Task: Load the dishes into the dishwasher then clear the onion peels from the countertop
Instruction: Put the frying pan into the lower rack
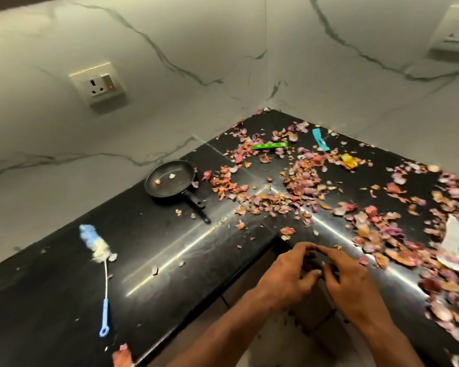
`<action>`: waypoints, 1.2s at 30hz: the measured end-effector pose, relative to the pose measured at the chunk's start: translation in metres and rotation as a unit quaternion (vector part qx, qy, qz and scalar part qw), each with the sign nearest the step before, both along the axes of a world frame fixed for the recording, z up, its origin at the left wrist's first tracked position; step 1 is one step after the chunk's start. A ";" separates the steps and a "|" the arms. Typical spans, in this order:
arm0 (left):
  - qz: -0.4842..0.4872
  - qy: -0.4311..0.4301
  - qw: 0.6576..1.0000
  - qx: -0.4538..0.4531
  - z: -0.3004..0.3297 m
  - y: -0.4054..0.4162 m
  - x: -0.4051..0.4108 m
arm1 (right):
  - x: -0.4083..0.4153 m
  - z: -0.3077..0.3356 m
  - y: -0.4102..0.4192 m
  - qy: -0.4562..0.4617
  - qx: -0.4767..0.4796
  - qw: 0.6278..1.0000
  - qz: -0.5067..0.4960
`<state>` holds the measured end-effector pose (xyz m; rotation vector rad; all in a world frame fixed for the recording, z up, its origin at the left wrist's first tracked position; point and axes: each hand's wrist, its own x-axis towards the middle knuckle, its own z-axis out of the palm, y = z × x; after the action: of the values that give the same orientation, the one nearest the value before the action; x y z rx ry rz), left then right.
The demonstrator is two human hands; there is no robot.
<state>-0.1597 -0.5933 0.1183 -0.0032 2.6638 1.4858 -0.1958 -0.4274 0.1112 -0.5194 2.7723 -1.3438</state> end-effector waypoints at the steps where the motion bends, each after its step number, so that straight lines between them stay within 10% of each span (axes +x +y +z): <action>1: -0.005 -0.006 1.000 -0.009 -0.002 -0.001 -0.001 | 0.002 -0.003 0.002 -0.004 0.002 1.000 -0.002; 8: 0.201 -0.049 0.975 0.075 0.003 -0.038 -0.026 | 0.012 -0.012 0.033 -0.075 0.007 0.996 -0.052; 16: 0.526 -0.075 0.730 0.431 0.000 -0.171 -0.074 | 0.001 0.009 0.005 -0.059 0.016 0.998 -0.033; 21: 0.537 -0.075 0.667 0.511 -0.009 -0.217 -0.088 | -0.013 0.016 -0.016 -0.053 0.017 0.998 -0.001; 30: 0.539 -0.144 0.655 0.510 -0.028 -0.245 -0.118 | -0.019 0.025 -0.021 -0.046 0.035 0.998 0.021; 36: 0.542 0.012 0.671 0.506 -0.005 -0.219 -0.112 | -0.020 0.023 -0.009 -0.037 0.041 0.998 0.006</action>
<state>-0.2721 -0.8127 0.1132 -1.6635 1.2706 2.9695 -0.2158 -0.4364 0.1338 -0.4719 2.7453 -1.2158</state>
